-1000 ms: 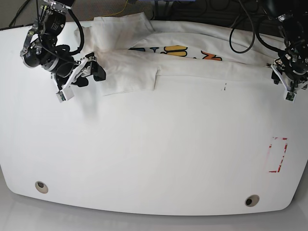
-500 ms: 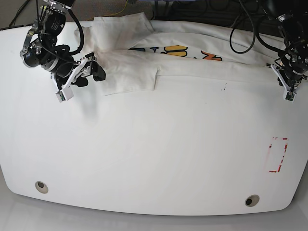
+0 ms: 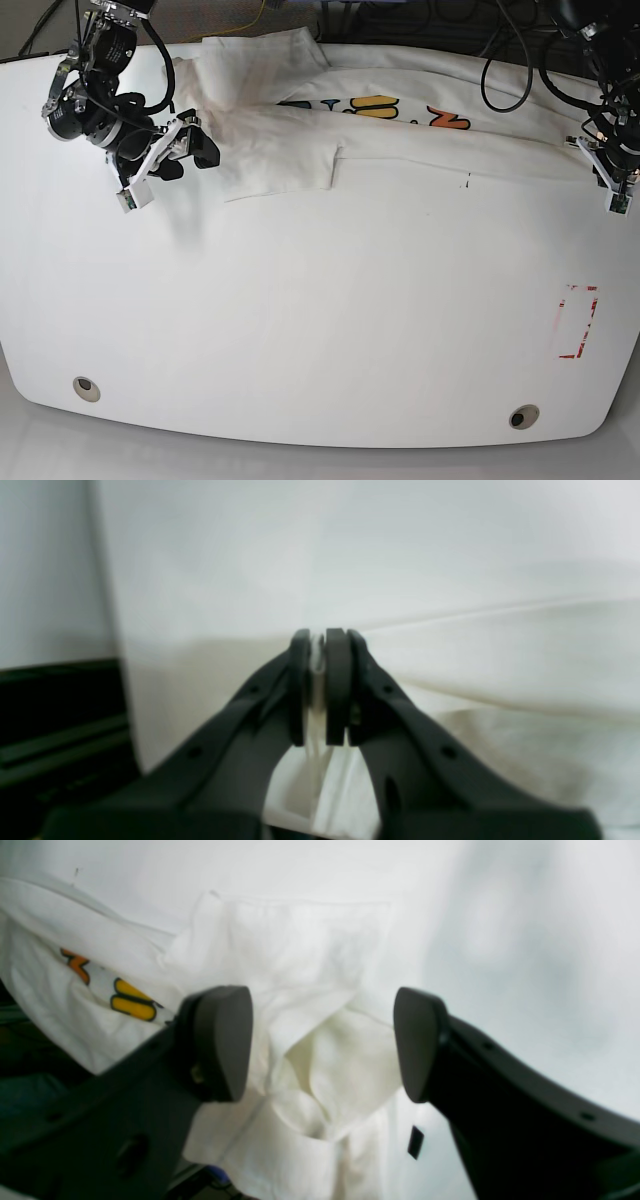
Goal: Layout the t-shirt on the table in an organized manner, then fold the t-shirt properly
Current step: 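Move the right gripper onto the shirt's collar end and grasp it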
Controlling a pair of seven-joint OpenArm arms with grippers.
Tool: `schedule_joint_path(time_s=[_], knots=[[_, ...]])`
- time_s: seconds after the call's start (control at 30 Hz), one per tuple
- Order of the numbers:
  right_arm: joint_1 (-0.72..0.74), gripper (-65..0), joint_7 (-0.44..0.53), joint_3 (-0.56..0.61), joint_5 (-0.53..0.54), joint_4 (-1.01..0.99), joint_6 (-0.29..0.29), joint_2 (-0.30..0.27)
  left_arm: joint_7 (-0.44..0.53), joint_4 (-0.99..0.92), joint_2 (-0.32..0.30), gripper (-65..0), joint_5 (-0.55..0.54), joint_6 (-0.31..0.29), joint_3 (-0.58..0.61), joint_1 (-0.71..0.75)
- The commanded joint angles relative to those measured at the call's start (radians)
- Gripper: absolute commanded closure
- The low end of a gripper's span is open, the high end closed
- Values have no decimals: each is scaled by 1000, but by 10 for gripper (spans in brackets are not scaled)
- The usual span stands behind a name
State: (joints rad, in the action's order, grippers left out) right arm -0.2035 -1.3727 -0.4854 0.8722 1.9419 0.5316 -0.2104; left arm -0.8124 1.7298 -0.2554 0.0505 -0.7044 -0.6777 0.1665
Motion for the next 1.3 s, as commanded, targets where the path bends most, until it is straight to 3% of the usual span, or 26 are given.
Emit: schedule_joint_path(time_s=[0.0, 0.67, 1.27], knots=[[5, -425, 16, -6, 20, 15, 3, -11, 11, 39, -15, -32, -2, 6, -18, 15], [9, -425, 28, -6, 15, 15, 2, -11, 11, 49, -14, -32, -1, 6, -112, 132], [71, -430, 31, 0, 15, 14, 2, 10, 11, 20, -17, -51, 4, 6, -67, 172]])
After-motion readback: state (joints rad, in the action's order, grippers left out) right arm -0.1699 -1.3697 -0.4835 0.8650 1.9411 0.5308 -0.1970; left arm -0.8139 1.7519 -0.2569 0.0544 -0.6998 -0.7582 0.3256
